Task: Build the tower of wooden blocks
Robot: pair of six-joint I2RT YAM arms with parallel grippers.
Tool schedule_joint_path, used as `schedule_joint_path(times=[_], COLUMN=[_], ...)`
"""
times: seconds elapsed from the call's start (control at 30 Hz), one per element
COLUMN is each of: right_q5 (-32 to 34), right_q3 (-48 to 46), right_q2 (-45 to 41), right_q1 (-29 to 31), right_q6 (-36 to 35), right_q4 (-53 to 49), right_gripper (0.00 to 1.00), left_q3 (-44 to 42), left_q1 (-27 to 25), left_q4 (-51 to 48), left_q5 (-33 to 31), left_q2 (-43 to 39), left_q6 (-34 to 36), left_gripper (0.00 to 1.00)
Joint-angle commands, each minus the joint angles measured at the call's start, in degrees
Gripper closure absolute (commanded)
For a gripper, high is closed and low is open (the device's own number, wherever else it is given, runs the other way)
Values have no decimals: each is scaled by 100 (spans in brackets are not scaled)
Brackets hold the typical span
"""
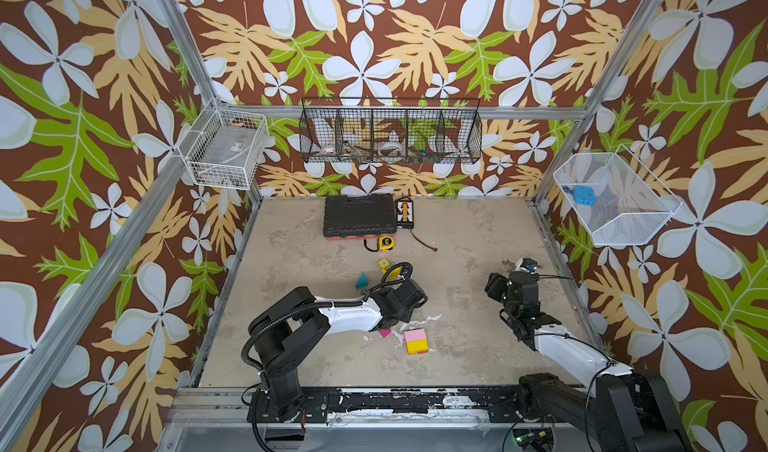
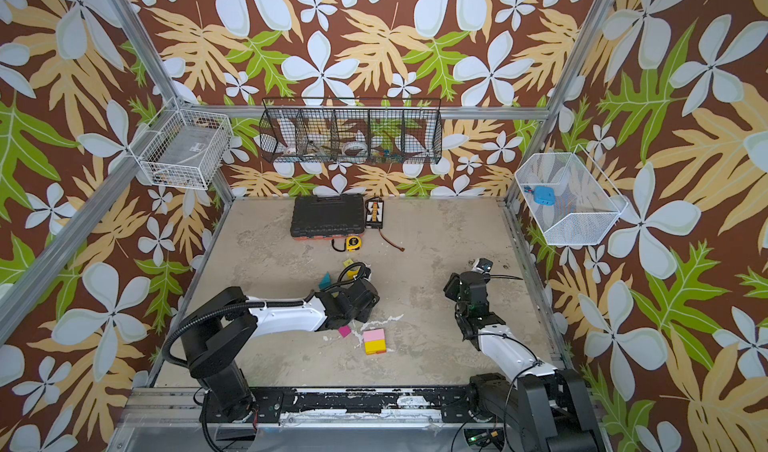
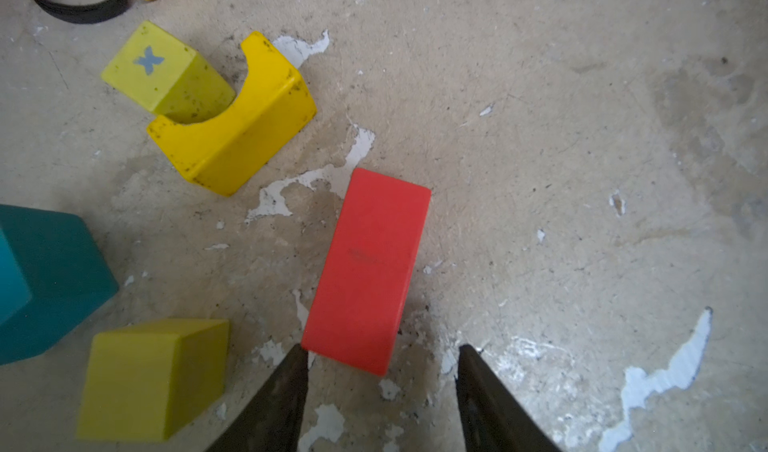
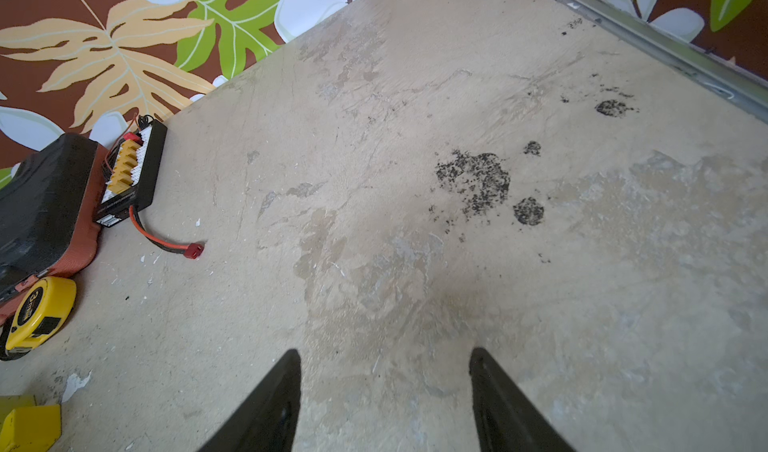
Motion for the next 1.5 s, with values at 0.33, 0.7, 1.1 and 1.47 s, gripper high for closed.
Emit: schedule_joint_path(times=[0.33,0.7,1.1,1.47], right_q5=[27,67,73,-67], right_q3=[7,26,10,-52], right_q2=[-57,-57,-145,-242], right_q1=[2,-1,2,-1], right_q6=[21,26,32,-57], right_q4=[55,-16,-204,-158], right_gripper=[35,35,35,35], left_q3=[295,406,648,150], left_q1=[209,212,210,207], left_q4=[198,67,42,209], left_q5=[160,198,254,246], left_q2=[273,318,624,-31], left_q6=[358,398,381,319], left_gripper=[41,59,71,97])
